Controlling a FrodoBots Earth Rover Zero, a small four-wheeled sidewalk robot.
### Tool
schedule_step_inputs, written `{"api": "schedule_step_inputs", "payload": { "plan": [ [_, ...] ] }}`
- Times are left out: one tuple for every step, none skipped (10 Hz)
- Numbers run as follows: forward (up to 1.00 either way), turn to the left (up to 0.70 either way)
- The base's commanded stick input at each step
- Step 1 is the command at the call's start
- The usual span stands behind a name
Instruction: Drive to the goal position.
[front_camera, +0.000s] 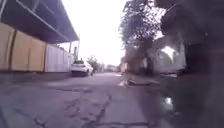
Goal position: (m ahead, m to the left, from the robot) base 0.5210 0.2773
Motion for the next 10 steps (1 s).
{"api": "schedule_step_inputs", "payload": {
  "plan": [
    [0.70,-0.35],
    [0.70,-0.35],
    [0.70,-0.35],
    [0.70,-0.35],
    [0.70,-0.35],
    [0.70,-0.35],
    [0.70,-0.35],
    [0.70,-0.26],
    [0.70,-0.14],
    [0.70,-0.03]
  ]
}}
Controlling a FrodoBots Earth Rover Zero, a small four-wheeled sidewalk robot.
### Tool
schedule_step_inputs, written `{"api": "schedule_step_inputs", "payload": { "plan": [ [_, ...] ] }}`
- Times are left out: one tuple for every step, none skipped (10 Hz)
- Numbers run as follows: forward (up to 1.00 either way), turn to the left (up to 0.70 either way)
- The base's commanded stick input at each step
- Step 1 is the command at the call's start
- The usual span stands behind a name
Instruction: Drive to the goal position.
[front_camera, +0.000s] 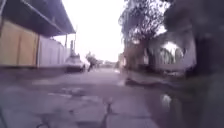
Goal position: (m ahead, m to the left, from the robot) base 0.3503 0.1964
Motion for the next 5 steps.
{"api": "schedule_step_inputs", "payload": {
  "plan": [
    [0.70,0.00],
    [0.70,0.00],
    [0.70,0.00],
    [0.70,0.00],
    [0.70,0.00]
  ]
}}
